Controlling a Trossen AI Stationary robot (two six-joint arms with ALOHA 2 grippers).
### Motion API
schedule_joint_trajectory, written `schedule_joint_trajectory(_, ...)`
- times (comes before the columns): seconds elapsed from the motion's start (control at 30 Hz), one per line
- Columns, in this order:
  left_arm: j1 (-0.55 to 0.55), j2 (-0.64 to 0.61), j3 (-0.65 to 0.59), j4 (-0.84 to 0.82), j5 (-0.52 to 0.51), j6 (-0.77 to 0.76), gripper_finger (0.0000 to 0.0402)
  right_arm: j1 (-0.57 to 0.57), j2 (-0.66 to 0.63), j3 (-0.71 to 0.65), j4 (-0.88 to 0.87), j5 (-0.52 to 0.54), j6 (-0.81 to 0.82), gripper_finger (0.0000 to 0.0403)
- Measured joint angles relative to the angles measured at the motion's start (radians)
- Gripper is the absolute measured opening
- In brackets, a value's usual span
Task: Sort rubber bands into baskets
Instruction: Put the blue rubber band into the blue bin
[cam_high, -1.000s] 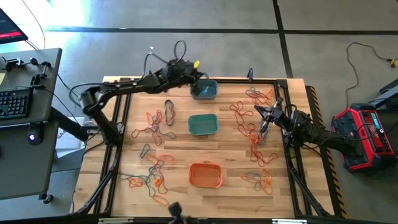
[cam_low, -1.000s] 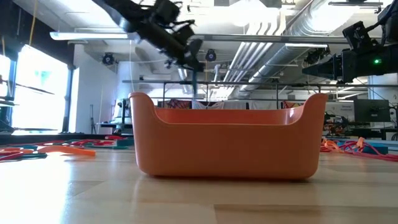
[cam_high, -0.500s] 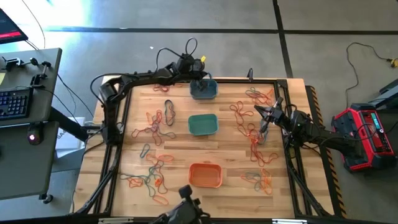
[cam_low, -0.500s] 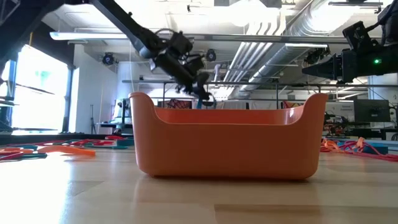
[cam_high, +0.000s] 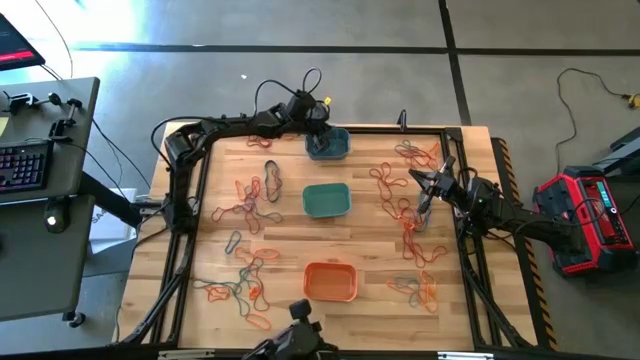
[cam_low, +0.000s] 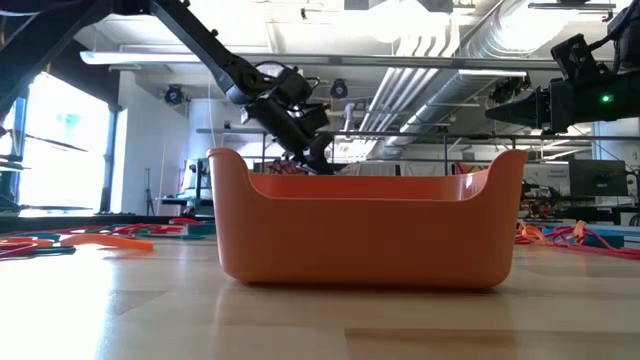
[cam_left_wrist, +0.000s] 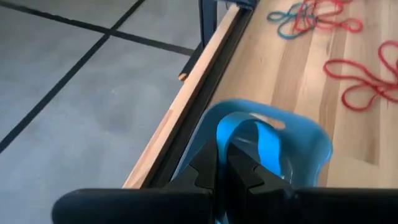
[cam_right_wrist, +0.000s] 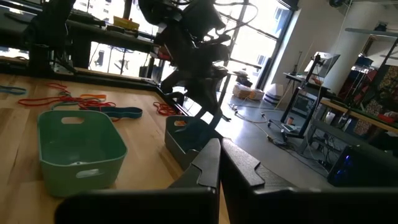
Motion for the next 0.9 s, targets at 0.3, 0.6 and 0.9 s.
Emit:
schedule_joint_trajectory(0.3, 0.000, -0.002, 0.036, -0.183, -0.096, 0.123, 0.0000, 0.000, 0.000, 0.000, 0.000, 0.000, 0.000, 0.0000)
schedule_joint_trajectory(0.6, -0.017, -0.004, 0.075, -0.246, -0.108, 0.186, 0.0007, 0.000, 0.000, 0.000, 0.000, 0.000, 0.000, 0.0000)
schedule_joint_trajectory(0.9, -0.035, -0.004, 0.075, -0.246, -0.107, 0.207, 0.0090, 0.000, 0.000, 0.000, 0.000, 0.000, 0.000, 0.0000)
